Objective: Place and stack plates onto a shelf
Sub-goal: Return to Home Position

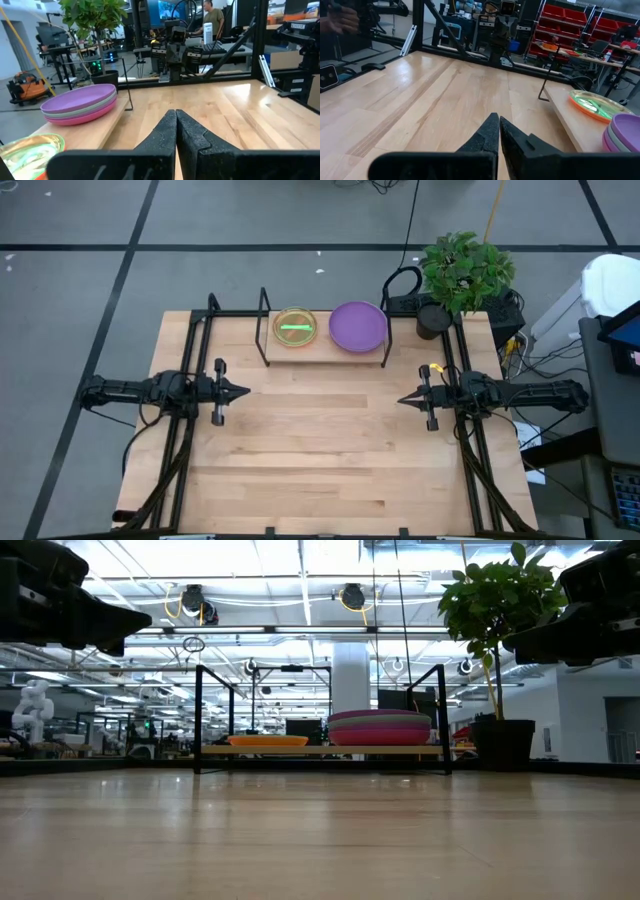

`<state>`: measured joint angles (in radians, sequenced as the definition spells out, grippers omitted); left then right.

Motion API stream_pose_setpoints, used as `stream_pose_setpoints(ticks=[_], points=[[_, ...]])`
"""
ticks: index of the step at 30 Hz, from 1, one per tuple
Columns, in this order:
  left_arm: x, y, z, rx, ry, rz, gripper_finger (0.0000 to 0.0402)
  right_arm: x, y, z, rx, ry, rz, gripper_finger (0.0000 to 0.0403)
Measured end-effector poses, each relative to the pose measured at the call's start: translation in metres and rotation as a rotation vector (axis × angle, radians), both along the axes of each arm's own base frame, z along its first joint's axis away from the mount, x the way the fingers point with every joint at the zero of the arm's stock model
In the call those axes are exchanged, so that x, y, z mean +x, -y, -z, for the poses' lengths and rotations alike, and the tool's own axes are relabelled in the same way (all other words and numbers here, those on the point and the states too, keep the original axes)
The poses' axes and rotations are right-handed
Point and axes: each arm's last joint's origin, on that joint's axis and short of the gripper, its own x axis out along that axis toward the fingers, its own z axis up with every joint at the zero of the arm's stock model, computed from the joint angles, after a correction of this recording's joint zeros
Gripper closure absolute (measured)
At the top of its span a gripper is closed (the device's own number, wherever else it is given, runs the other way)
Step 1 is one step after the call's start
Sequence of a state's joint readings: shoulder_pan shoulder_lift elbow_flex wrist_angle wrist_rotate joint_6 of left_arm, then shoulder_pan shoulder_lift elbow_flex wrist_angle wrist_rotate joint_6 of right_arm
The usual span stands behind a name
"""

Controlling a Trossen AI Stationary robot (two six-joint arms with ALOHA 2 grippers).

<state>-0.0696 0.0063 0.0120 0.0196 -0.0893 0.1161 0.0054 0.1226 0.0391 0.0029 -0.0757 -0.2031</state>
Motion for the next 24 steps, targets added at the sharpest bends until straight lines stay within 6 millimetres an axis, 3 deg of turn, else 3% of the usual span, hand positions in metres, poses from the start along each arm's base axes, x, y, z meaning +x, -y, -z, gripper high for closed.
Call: stream_pose_setpoints(ticks=[24], points=[[0.0001, 0.0001, 0.0003, -0.055, -0.001, 0.004, 0.0399, -0.0071, 0.0015, -0.0094, -0.049, 0.121, 0.036, 0.0403]])
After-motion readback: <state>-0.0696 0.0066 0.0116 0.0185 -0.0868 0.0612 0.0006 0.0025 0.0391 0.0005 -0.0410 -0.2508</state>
